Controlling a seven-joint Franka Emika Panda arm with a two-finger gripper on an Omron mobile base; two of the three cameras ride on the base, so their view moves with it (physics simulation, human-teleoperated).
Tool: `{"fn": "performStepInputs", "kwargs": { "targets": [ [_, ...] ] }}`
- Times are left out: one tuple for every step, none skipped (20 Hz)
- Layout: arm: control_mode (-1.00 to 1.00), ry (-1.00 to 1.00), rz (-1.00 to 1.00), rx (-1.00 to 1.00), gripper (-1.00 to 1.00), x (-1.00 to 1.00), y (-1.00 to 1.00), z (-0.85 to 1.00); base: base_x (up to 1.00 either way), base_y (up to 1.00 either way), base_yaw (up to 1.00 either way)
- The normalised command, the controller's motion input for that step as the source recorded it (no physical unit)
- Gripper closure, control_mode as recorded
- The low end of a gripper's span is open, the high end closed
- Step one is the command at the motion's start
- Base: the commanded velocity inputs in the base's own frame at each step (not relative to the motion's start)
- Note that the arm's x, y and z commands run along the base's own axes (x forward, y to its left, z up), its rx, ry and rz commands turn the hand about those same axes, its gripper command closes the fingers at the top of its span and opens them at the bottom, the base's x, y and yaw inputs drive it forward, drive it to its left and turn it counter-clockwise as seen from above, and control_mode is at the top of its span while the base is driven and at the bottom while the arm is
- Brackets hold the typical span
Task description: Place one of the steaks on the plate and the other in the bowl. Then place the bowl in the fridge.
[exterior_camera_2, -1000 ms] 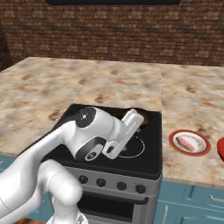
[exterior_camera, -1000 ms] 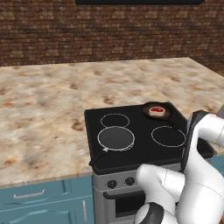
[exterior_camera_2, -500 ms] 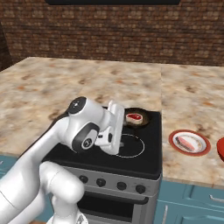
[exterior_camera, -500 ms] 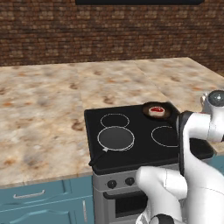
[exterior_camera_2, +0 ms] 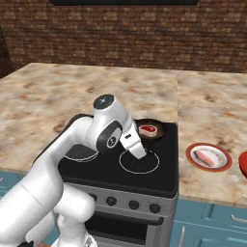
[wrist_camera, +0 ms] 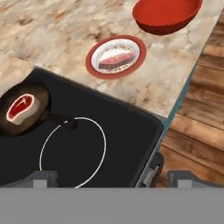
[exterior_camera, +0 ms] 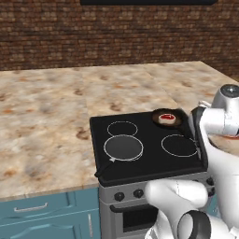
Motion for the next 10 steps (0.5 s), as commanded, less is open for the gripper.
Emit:
{"fn": "performStepInputs", "kwargs": {
  "targets": [
    [-1.0, 0.38, 0.45, -0.18, -1.0, 0.44, 0.11, 0.12, 0.0, 0.0, 0.0],
    [-1.0, 0.36, 0.46, -0.17, -1.0, 0.46, 0.06, 0.06, 0.0, 0.0, 0.0],
    [-1.0, 0.3, 0.48, -0.15, -1.0, 0.43, 0.0, 0.02, 0.0, 0.0, 0.0],
    [-1.0, 0.25, 0.49, -0.13, -1.0, 0.41, 0.0, 0.0, 0.0, 0.0, 0.0],
    [-1.0, 0.23, 0.48, -0.12, -1.0, 0.41, 0.0, 0.0, 0.0, 0.0, 0.0],
    [-1.0, 0.2, 0.47, -0.11, -1.0, 0.41, 0.0, 0.0, 0.0, 0.0, 0.0],
    [-1.0, 0.17, 0.46, -0.1, -1.0, 0.39, 0.0, 0.0, 0.0, 0.0, 0.0],
    [-1.0, 0.16, 0.46, -0.09, -1.0, 0.41, 0.0, 0.0, 0.0, 0.0, 0.0],
    [-1.0, 0.14, 0.46, -0.09, -1.0, 0.4, 0.0, 0.0, 0.0, 0.0, 0.0],
    [-1.0, 0.1, 0.46, -0.09, -1.0, 0.35, 0.0, 0.0, 0.0, 0.0, 0.0]
  ]
}}
